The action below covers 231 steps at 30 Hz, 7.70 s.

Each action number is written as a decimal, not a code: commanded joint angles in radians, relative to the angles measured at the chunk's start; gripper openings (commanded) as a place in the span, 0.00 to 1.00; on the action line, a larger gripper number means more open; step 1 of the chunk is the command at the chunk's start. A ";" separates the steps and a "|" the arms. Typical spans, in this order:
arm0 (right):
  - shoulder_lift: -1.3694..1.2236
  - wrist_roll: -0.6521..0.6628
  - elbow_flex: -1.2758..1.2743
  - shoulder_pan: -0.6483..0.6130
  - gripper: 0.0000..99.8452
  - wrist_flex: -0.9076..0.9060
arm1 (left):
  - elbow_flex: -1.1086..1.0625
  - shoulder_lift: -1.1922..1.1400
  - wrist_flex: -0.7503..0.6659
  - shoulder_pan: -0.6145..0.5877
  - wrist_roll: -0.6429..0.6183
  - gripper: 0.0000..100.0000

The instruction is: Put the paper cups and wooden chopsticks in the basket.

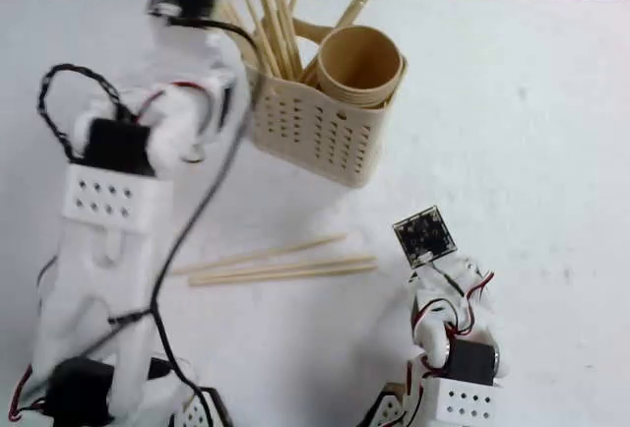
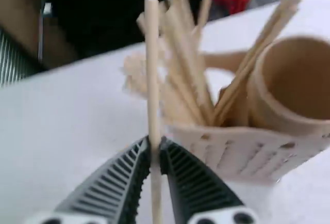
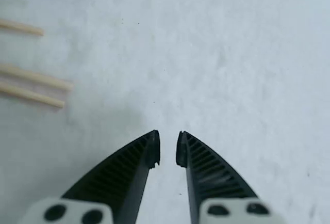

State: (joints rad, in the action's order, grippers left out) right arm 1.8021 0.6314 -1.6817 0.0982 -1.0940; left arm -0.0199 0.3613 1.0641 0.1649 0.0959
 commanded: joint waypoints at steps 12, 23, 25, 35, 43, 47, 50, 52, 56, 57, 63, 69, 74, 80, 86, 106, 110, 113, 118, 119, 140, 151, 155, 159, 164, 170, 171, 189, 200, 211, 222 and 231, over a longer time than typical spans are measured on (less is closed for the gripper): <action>0.012 0.006 -0.009 0.005 0.07 0.008 | 0.077 -0.113 -0.786 0.102 -0.009 0.02; 0.012 0.006 -0.009 0.005 0.07 0.008 | 0.204 -0.223 -0.666 0.099 -0.012 0.02; 0.012 0.006 -0.009 0.005 0.07 0.008 | 0.206 -0.222 -0.663 0.099 -0.009 0.02; 0.012 0.006 -0.009 0.005 0.07 0.008 | 0.203 -0.220 -0.647 0.099 -0.015 0.03; 0.012 0.006 -0.009 0.005 0.07 0.008 | 0.207 -0.222 -0.611 0.099 -0.008 0.11; 0.012 0.006 -0.009 0.005 0.07 0.008 | 0.207 -0.219 -0.606 0.099 -0.008 0.11; 0.012 0.006 -0.009 0.005 0.07 0.008 | 0.199 -0.219 -0.605 0.099 -0.008 0.11; 0.012 0.006 -0.009 0.004 0.07 0.008 | 0.198 -0.219 -0.574 0.097 -0.008 0.11; 0.012 0.006 -0.009 0.001 0.07 0.008 | 0.198 -0.219 -0.399 0.073 -0.011 0.11; 0.012 0.006 -0.009 0.001 0.07 0.008 | 0.198 -0.217 -0.334 0.070 -0.009 0.11; 0.012 0.006 -0.009 -0.001 0.07 0.008 | 0.199 -0.162 0.112 0.027 -0.009 0.11; 0.010 0.006 -0.009 0.005 0.07 0.008 | 0.133 -0.024 0.393 -0.015 -0.008 0.11; 0.008 0.006 -0.009 0.004 0.07 0.008 | -0.328 0.062 0.167 -0.016 -0.006 0.11; 0.008 0.006 -0.009 0.001 0.07 0.008 | -0.832 0.124 -0.385 -0.061 -0.008 0.12; 0.008 0.006 -0.009 0.002 0.07 0.008 | -0.982 0.071 -0.589 0.027 0.074 0.11; -0.012 0.006 -0.009 -0.001 0.07 0.008 | -0.781 -0.081 -0.295 0.120 0.296 0.12; -0.012 0.006 -0.009 -0.001 0.07 0.008 | -0.658 -0.239 -0.181 0.147 0.330 0.12; -0.012 0.006 -0.009 -0.001 0.07 0.008 | -0.589 -0.323 -0.129 0.140 0.339 0.12; -0.012 0.006 -0.009 -0.001 0.07 0.008 | -0.565 -0.390 -0.130 0.147 0.390 0.12; -0.012 0.006 -0.009 -0.001 0.07 0.008 | -0.565 -0.394 -0.130 0.147 0.393 0.12; -0.004 0.006 -0.009 0.001 0.07 0.008 | -0.657 -0.220 -0.072 0.254 0.385 0.15; -0.004 0.006 -0.009 0.004 0.07 0.008 | -0.588 -0.410 -0.112 0.255 0.388 0.16; -0.010 0.006 -0.009 0.004 0.07 0.008 | -0.445 -0.556 -0.017 0.236 0.385 0.16; -0.012 0.006 -0.009 0.004 0.07 0.008 | -0.362 -0.634 0.041 0.228 0.385 0.15; -0.012 0.006 -0.009 0.004 0.07 0.008 | -0.362 -0.636 0.041 0.225 0.385 0.06; -0.012 0.006 -0.009 0.004 0.07 0.008 | -0.364 -0.634 0.038 0.226 0.385 0.02; -0.012 0.006 -0.009 0.004 0.07 0.008 | -0.365 -0.634 0.038 0.226 0.385 0.02; -0.012 0.006 -0.009 0.004 0.07 0.008 | -0.694 0.008 -0.080 0.203 0.298 0.02; -0.012 0.006 -0.009 0.004 0.07 0.008 | -0.905 0.249 -0.278 0.090 0.190 0.02; -0.012 0.006 -0.009 0.004 0.07 0.008 | -0.902 0.255 -0.341 0.039 0.180 0.02; -0.012 0.006 -0.009 0.004 0.07 0.008 | -0.578 0.255 -0.210 0.039 0.180 0.02; -0.012 0.006 -0.009 0.004 0.07 0.008 | -0.219 0.246 -0.086 0.039 0.180 0.02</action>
State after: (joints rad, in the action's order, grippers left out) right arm 1.7960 0.6314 -1.6817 0.0982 -1.0940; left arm -0.3483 0.5854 0.9751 0.2140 0.2892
